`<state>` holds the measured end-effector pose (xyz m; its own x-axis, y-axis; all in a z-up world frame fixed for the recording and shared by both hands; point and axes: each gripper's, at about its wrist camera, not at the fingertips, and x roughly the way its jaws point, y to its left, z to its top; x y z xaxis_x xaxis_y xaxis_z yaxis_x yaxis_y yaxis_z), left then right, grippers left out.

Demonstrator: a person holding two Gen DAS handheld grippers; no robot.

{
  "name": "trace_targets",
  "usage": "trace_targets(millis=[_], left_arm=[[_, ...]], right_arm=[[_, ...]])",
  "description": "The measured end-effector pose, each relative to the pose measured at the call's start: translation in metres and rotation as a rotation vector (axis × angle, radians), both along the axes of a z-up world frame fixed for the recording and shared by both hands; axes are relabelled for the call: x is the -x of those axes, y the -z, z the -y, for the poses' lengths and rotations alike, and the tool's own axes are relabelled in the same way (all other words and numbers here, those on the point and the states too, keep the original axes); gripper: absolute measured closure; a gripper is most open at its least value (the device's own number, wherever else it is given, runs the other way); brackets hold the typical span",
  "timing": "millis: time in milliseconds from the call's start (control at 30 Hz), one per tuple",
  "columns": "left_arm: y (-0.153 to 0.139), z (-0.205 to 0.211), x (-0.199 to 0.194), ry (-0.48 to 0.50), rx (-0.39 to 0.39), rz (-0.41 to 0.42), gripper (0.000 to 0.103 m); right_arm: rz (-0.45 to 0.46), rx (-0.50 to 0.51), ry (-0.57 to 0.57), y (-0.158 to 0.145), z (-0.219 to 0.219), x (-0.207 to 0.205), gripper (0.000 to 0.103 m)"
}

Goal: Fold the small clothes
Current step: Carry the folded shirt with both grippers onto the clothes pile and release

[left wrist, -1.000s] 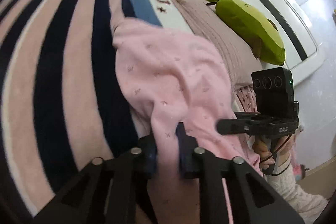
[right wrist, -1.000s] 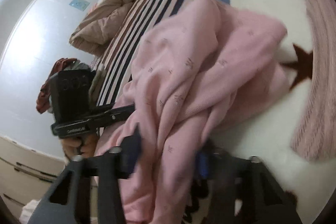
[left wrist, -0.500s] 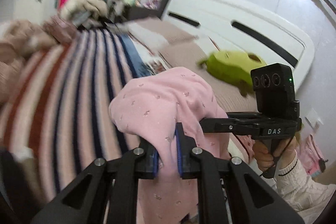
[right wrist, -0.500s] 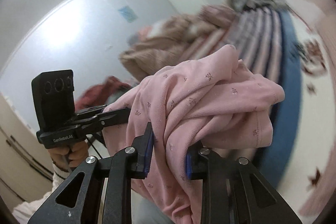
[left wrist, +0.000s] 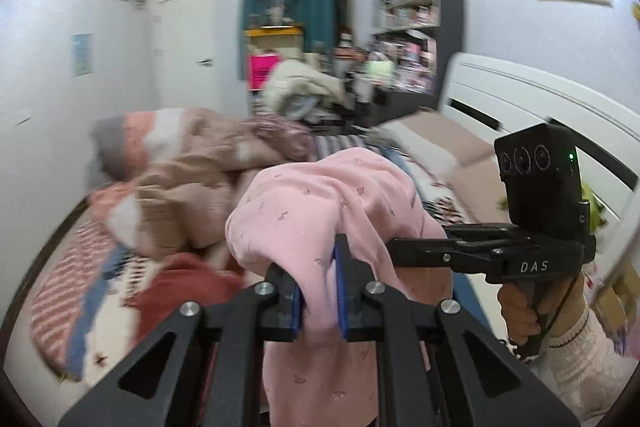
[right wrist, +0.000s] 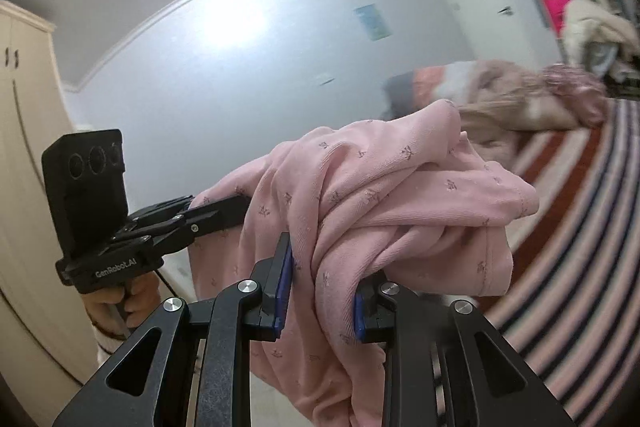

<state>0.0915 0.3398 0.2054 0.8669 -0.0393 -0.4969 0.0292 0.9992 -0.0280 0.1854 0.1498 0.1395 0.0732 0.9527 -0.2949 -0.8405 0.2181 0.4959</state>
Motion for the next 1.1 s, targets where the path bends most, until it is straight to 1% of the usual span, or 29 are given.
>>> trace_targets(millis=[33, 100, 133, 200, 267, 300, 400, 467, 500, 567, 633, 667, 700, 733, 767, 800, 833, 900, 967, 1000, 1033, 1100], left_arm=[[-0.007, -0.019, 0.005, -0.033, 0.012, -0.003, 0.092], [-0.014, -0.043, 0.007, -0.075, 0.032, -0.011, 0.092], [-0.015, -0.062, 0.008, -0.103, 0.047, -0.024, 0.092], [-0.009, -0.088, 0.002, -0.147, 0.067, -0.055, 0.092], [0.008, -0.117, -0.013, -0.191, 0.077, -0.113, 0.092], [0.016, -0.128, -0.022, -0.209, 0.083, -0.138, 0.092], [0.062, -0.163, -0.052, -0.262, 0.123, -0.225, 0.092], [0.092, -0.174, -0.064, -0.283, 0.138, -0.27, 0.091], [0.104, -0.181, -0.069, -0.295, 0.142, -0.291, 0.089], [0.127, -0.193, -0.078, -0.312, 0.156, -0.319, 0.084], [0.142, -0.197, -0.083, -0.318, 0.178, -0.334, 0.077], [0.148, -0.2, -0.084, -0.323, 0.196, -0.334, 0.075], [0.149, -0.2, -0.085, -0.326, 0.204, -0.332, 0.072], [0.151, -0.202, -0.087, -0.337, 0.205, -0.331, 0.067], [0.152, -0.201, -0.086, -0.347, 0.199, -0.332, 0.064], [0.151, -0.201, -0.085, -0.358, 0.189, -0.334, 0.061], [0.148, -0.2, -0.084, -0.364, 0.178, -0.332, 0.061], [0.141, -0.197, -0.081, -0.368, 0.154, -0.321, 0.061], [0.132, -0.194, -0.075, -0.374, 0.15, -0.296, 0.059], [0.128, -0.193, -0.072, -0.373, 0.155, -0.283, 0.055], [0.121, -0.191, -0.067, -0.376, 0.155, -0.262, 0.05], [0.114, -0.187, -0.061, -0.381, 0.142, -0.242, 0.046]], right_arm=[[-0.004, 0.002, -0.023, -0.008, -0.021, 0.001, 0.084], [-0.005, 0.011, -0.045, -0.015, -0.05, 0.003, 0.084], [-0.02, 0.022, -0.056, -0.018, -0.069, 0.002, 0.084], [-0.044, 0.054, -0.063, -0.013, -0.091, -0.003, 0.084], [-0.076, 0.098, -0.057, -0.003, -0.119, -0.008, 0.084], [-0.098, 0.125, -0.051, 0.007, -0.134, -0.013, 0.084], [-0.138, 0.2, -0.024, 0.04, -0.16, -0.028, 0.084], [-0.171, 0.26, 0.006, 0.068, -0.183, -0.048, 0.084], [-0.191, 0.273, 0.014, 0.078, -0.194, -0.06, 0.083], [-0.233, 0.296, 0.028, 0.102, -0.2, -0.071, 0.078], [-0.225, 0.325, 0.053, 0.116, -0.199, -0.075, 0.072], [-0.217, 0.332, 0.059, 0.117, -0.202, -0.08, 0.071], [-0.21, 0.338, 0.057, 0.118, -0.201, -0.078, 0.066], [-0.204, 0.349, 0.051, 0.12, -0.201, -0.08, 0.058], [-0.201, 0.355, 0.045, 0.12, -0.199, -0.076, 0.055], [-0.196, 0.363, 0.039, 0.12, -0.198, -0.076, 0.049], [-0.192, 0.369, 0.028, 0.119, -0.197, -0.077, 0.047], [-0.175, 0.388, 0.008, 0.112, -0.186, -0.062, 0.041], [-0.138, 0.399, -0.009, 0.104, -0.176, -0.057, 0.039], [-0.12, 0.402, -0.017, 0.102, -0.171, -0.052, 0.036], [-0.1, 0.413, -0.023, 0.099, -0.166, -0.049, 0.035], [-0.071, 0.432, -0.032, 0.099, -0.159, -0.045, 0.035]])
